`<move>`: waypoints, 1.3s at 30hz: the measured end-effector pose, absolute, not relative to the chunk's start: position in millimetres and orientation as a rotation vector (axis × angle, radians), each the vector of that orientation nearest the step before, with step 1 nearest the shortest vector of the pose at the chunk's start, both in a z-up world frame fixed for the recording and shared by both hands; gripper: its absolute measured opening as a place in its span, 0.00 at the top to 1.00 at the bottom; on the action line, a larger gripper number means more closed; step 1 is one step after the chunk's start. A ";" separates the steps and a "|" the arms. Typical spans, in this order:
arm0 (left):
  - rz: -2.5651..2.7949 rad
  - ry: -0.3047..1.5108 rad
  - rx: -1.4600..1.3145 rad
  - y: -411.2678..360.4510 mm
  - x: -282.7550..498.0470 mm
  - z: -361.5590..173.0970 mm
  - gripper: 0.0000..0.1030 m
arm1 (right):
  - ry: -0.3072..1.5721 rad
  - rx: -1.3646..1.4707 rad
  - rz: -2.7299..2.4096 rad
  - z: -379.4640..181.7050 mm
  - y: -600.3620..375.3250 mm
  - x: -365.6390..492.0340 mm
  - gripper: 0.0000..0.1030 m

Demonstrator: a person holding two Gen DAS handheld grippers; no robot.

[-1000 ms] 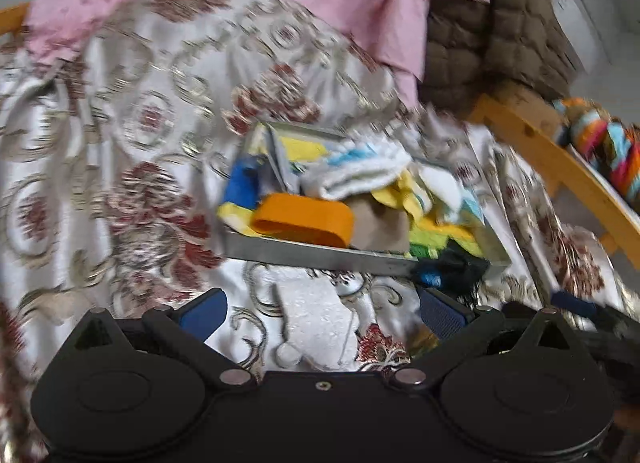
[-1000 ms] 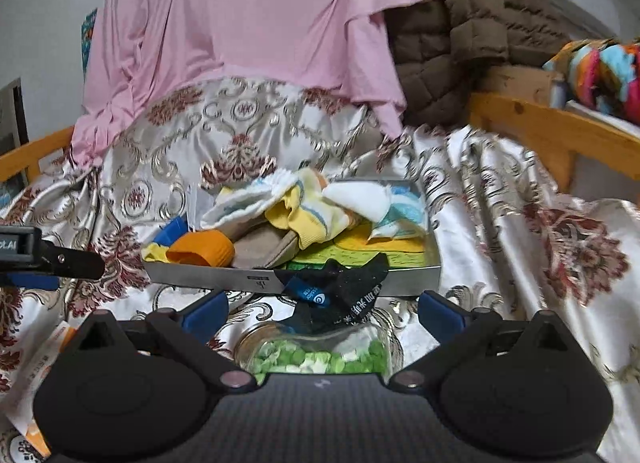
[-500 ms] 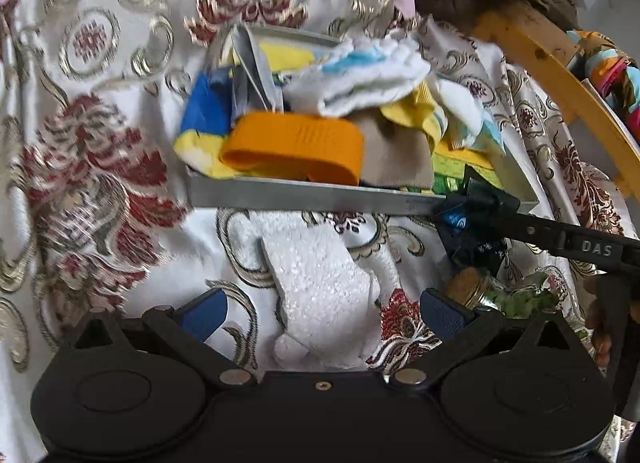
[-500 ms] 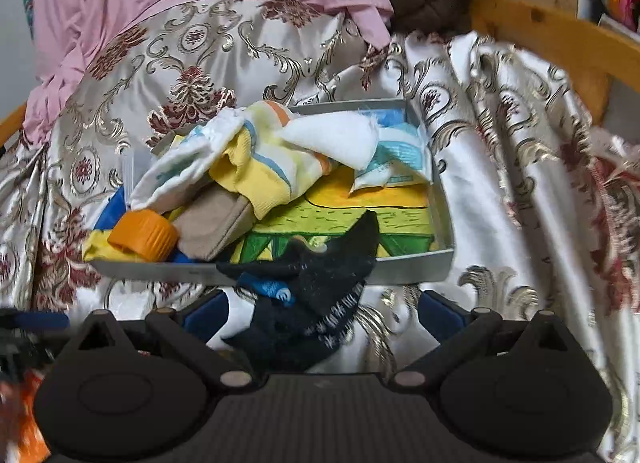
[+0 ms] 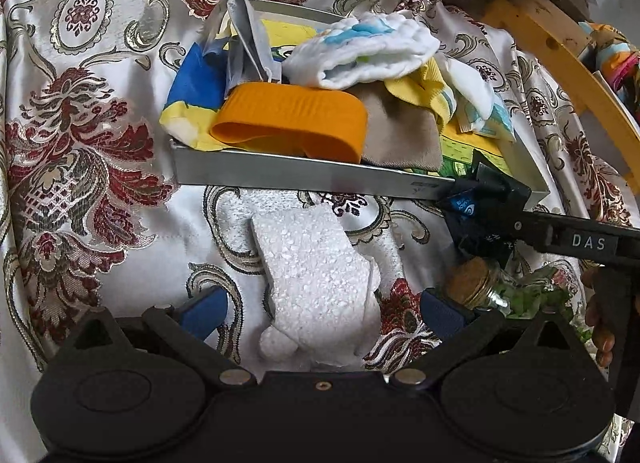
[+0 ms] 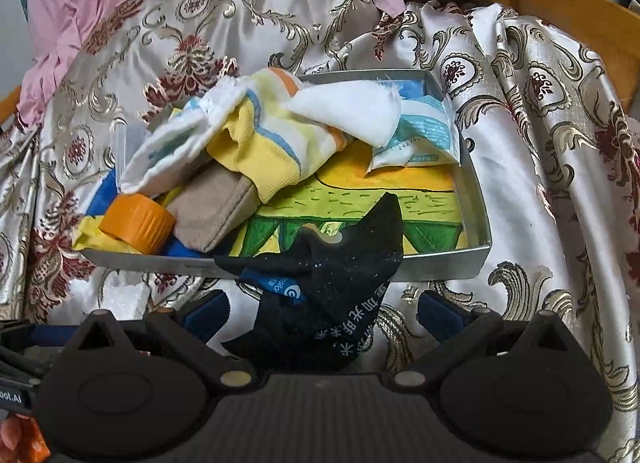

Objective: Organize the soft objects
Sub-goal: 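Grasp the black printed cloth with the right tool while the left grasps the white textured sheet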

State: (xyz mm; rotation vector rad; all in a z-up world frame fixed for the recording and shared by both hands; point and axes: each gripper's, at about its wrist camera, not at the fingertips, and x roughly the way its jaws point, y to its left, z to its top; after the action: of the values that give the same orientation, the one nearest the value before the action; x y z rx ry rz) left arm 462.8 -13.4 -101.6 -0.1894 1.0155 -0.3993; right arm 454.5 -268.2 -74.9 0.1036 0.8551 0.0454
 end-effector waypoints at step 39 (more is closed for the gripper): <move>-0.410 0.953 -0.115 -30.7 452.9 -100.9 0.39 | 1.032 0.136 0.080 -86.2 -240.1 469.3 0.33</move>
State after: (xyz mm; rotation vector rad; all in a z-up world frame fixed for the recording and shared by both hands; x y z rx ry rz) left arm 452.9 -30.7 -100.9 -0.1149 0.9529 -0.4099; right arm 469.3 -240.1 -86.2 0.1357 1.0322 0.0804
